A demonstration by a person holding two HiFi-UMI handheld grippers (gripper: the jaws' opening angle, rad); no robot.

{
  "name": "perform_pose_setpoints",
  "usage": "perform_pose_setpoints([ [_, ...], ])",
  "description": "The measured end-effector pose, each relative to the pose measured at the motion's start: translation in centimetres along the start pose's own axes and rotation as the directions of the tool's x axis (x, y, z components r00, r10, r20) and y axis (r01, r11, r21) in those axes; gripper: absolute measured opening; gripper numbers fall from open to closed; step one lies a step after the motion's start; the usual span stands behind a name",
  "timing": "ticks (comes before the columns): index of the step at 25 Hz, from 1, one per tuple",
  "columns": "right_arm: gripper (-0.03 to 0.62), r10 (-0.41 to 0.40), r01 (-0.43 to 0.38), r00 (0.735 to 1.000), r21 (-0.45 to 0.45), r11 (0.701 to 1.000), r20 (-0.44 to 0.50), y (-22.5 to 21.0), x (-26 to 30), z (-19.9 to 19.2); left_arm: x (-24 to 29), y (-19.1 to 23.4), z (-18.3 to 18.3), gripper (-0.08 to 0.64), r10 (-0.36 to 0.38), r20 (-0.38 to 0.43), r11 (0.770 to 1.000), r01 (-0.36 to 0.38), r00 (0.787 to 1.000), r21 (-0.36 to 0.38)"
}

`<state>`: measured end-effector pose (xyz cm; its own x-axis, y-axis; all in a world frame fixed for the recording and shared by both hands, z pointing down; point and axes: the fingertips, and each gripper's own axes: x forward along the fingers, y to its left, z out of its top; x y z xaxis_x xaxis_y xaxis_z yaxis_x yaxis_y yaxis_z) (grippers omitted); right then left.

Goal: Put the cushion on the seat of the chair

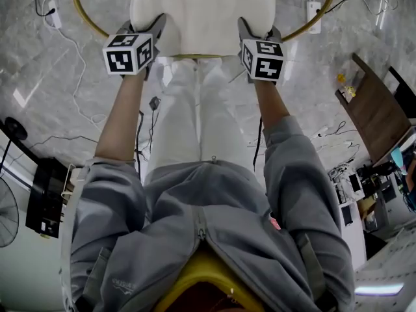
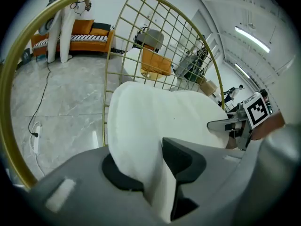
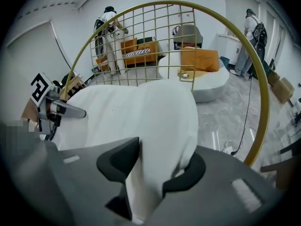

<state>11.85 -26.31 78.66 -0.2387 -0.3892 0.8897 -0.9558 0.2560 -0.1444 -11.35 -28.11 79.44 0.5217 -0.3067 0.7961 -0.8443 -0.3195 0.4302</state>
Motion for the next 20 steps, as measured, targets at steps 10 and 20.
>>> perform_pose_setpoints([
  [10, 0.247, -0.122, 0.123, 0.990, -0.001, 0.992, -0.072, -2.0, 1.1, -0.3, 0.8, 1.4, 0.4, 0.228, 0.073, -0.044, 0.997, -0.072, 0.996, 0.016],
  [20, 0.422, -0.290, 0.290, 0.957, -0.022, 0.957, -0.014, -4.4, -1.3, 0.7, -2.9, 3.1, 2.1, 0.407, 0.198, 0.071, 0.979, -0.193, 0.978, -0.064],
])
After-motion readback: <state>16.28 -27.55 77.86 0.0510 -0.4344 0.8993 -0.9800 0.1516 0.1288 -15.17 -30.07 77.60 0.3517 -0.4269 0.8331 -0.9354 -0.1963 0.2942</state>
